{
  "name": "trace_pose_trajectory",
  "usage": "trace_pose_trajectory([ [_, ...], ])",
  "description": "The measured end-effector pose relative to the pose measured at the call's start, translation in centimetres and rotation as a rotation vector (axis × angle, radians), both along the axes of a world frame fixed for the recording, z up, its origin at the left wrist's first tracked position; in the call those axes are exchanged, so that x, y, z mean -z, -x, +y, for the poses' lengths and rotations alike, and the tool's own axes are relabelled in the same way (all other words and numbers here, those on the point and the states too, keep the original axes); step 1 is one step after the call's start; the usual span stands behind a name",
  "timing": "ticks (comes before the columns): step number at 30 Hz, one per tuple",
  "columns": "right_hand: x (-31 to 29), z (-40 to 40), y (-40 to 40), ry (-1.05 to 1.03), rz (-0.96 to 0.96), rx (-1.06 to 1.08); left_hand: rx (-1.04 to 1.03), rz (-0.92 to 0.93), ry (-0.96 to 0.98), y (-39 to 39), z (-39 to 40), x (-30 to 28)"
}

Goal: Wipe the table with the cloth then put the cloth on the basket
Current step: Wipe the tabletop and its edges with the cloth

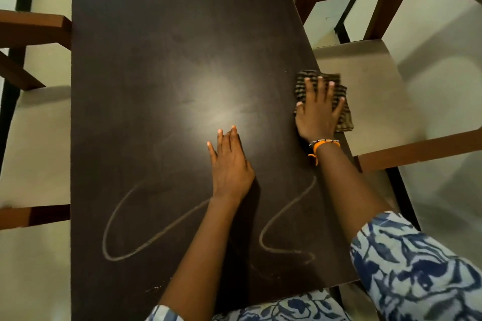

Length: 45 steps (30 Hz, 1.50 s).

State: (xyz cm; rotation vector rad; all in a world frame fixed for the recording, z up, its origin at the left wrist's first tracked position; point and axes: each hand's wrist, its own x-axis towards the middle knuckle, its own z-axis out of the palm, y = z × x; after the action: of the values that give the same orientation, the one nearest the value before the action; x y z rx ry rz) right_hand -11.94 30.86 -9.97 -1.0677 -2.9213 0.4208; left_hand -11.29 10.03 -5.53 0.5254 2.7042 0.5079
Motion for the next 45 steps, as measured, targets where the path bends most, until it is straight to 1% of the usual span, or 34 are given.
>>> trace_pose_trajectory([
  [3, 0.0, -4.1, 1.6, -0.020, 0.013, -0.228, -0.026, -0.011, 0.007, 0.1, 0.1, 0.2],
  [7, -0.2, -9.9, 5.1, 0.040, -0.003, -0.540, -0.040, 0.000, -0.002, 0.0, -0.2, 0.6],
  [9, -0.1, -9.9, 6.4, 0.016, -0.002, -0.669, -0.063, 0.006, 0.001, 0.1, -0.5, 0.7],
  [11, 0.2, -8.1, 7.2, -0.018, 0.026, -0.737, -0.075, 0.010, 0.033, 0.2, -0.5, 0.6],
  [13, 0.6, -5.5, 7.5, -0.030, 0.041, -0.688, -0.079, 0.014, 0.044, 0.3, -0.3, 0.5],
  [17, 0.4, 0.4, 7.3, -0.018, 0.036, -0.419, -0.069, 0.018, 0.040, 0.3, 0.0, 0.4],
  [19, 0.5, 2.4, 6.9, -0.017, 0.023, -0.325, -0.060, 0.013, 0.034, 0.1, 0.1, 0.4],
  [25, 0.4, 1.2, 5.1, -0.018, 0.019, -0.128, 0.033, 0.000, 0.029, -0.6, -1.0, -0.8],
  [29, 0.1, -0.8, 0.5, 0.001, 0.011, -0.098, 0.078, -0.040, 0.021, -1.8, -2.2, -1.0],
  [35, -0.5, -6.5, -12.2, 0.015, -0.024, -0.223, 0.161, -0.078, 0.026, -5.1, -4.4, -0.4],
  [39, -0.6, -10.6, -20.3, 0.016, -0.074, -0.212, 0.191, -0.104, 0.033, -6.5, -5.8, -0.2],
  [42, -0.3, -12.1, -22.5, 0.003, -0.106, -0.186, 0.218, -0.103, 0.032, -6.9, -6.1, -0.3],
  [45, -0.3, -11.6, -21.3, 0.000, -0.114, -0.174, 0.233, -0.094, 0.024, -7.0, -6.0, -0.3],
])
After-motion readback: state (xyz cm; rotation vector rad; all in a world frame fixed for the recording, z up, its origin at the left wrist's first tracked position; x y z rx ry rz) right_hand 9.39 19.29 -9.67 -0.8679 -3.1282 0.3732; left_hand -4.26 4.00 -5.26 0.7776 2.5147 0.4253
